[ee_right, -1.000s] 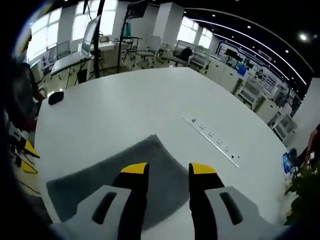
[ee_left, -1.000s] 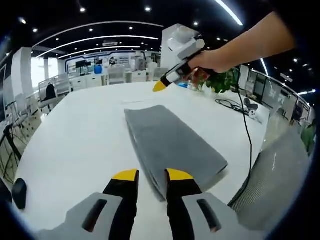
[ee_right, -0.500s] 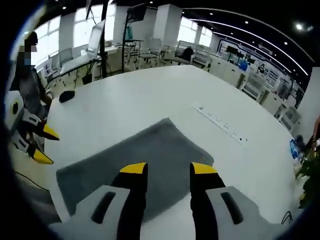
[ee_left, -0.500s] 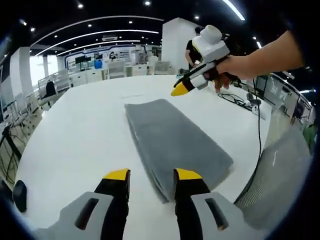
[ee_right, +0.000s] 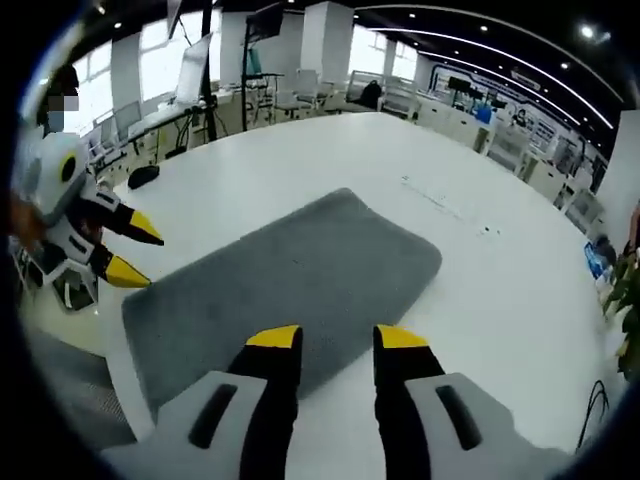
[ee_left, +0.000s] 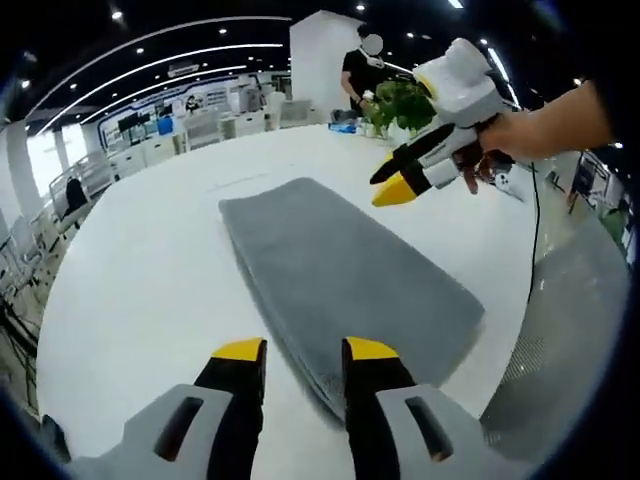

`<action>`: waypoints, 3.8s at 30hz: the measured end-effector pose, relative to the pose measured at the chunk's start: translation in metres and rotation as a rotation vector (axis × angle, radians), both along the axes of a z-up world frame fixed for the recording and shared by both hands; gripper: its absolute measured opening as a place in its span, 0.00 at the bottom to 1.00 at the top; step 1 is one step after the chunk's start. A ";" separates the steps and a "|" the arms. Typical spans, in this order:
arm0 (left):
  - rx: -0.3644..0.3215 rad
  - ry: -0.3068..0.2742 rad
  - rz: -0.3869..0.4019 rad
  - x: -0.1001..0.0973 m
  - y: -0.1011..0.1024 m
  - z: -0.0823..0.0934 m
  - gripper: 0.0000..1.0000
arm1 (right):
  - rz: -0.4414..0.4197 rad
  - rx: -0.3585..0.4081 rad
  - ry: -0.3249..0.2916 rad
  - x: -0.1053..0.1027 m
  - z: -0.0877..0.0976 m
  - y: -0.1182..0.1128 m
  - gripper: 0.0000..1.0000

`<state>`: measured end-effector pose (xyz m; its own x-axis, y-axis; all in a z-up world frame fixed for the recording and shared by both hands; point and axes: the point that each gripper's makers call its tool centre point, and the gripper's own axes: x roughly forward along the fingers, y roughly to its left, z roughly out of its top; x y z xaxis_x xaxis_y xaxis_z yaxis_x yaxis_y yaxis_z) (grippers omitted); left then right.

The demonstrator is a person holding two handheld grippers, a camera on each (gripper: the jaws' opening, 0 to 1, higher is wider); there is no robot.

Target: Fold the towel on the table until its edges align and the towel forms a compact rectangular stack.

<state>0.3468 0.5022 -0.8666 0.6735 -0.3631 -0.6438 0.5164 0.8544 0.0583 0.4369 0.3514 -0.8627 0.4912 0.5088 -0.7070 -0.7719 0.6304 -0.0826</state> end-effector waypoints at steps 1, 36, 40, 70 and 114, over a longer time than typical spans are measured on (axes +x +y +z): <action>-0.002 -0.002 -0.002 0.004 0.000 0.000 0.30 | 0.006 -0.012 0.002 -0.004 -0.003 -0.003 0.28; 0.090 0.138 -0.119 0.029 -0.013 -0.044 0.08 | 0.096 -0.130 0.025 -0.059 -0.047 0.009 0.19; 0.062 0.154 -0.098 0.029 -0.017 -0.044 0.08 | 0.119 -0.158 0.025 -0.058 -0.047 0.005 0.18; 0.040 0.129 -0.091 0.027 -0.111 -0.045 0.08 | 0.108 -0.079 0.043 -0.050 -0.049 -0.092 0.18; 0.334 -0.038 -0.680 -0.049 -0.166 -0.011 0.37 | 0.637 0.033 0.042 -0.168 -0.018 -0.093 0.18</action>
